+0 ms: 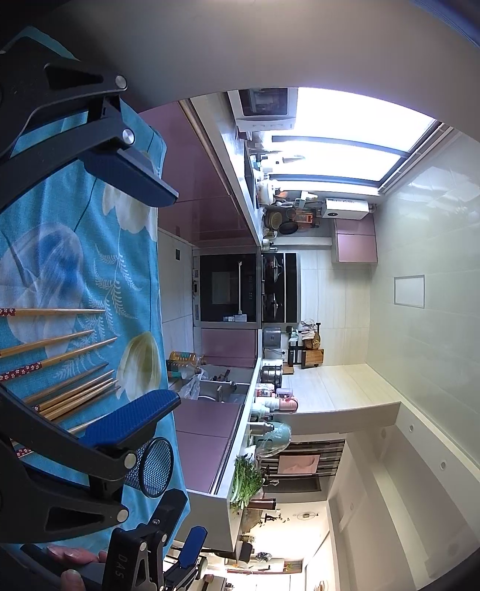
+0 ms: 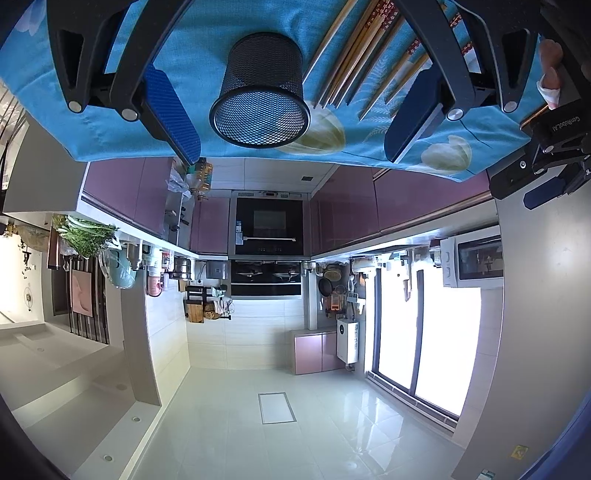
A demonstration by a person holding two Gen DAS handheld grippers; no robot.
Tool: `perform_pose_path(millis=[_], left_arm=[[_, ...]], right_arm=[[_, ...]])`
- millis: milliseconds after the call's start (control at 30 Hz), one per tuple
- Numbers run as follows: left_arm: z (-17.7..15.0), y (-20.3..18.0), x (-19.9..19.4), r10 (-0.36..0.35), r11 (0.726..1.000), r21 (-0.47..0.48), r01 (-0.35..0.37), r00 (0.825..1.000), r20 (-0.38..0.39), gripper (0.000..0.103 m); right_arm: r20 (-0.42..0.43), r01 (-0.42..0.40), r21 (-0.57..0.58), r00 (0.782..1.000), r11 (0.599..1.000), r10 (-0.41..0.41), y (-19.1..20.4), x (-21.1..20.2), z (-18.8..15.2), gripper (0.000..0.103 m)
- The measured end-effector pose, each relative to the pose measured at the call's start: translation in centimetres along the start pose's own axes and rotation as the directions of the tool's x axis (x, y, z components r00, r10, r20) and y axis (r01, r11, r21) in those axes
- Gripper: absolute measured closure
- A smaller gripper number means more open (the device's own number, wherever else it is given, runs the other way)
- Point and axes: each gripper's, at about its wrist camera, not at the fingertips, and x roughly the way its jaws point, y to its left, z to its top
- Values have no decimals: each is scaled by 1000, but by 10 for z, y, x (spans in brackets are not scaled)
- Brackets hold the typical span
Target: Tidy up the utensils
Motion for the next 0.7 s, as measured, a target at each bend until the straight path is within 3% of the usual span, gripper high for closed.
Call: perform_pose_path(millis=[700], left_arm=[[-2,-1,-1,4,1000,-4,-4,1000,-4,6]], right_arm=[[-3,-4,0,1000,1000,4,1,0,1,6]])
